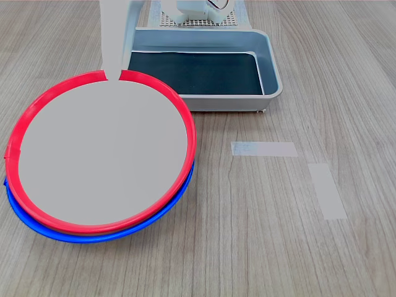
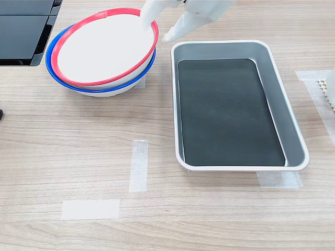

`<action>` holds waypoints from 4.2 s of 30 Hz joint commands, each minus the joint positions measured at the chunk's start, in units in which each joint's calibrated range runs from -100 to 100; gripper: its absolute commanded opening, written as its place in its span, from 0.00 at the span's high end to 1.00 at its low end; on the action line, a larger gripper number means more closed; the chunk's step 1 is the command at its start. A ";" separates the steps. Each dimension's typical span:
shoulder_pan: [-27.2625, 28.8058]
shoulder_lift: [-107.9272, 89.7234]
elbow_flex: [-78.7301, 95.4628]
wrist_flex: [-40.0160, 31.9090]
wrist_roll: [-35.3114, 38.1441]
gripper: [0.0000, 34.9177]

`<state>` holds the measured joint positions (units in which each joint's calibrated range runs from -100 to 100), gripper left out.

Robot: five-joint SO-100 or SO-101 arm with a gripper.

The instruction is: Lift the stacked dish and set it down on the table.

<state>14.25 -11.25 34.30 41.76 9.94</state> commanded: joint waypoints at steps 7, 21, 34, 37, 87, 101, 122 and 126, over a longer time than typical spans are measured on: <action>-1.68 4.90 -6.67 -4.08 -0.34 0.66; -1.97 10.87 -7.04 -9.28 1.42 0.69; -1.68 12.06 -7.77 -12.67 2.25 0.99; -1.68 9.25 -7.58 -12.75 1.95 0.99; -26.06 14.45 -3.21 -18.28 -3.37 0.98; -25.59 14.28 -2.21 -16.30 -1.56 0.75; -27.38 4.64 0.15 -3.17 -3.91 0.71; -28.69 1.83 0.70 -0.86 -4.25 0.71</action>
<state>-13.27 -4.77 35.12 38.74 6.03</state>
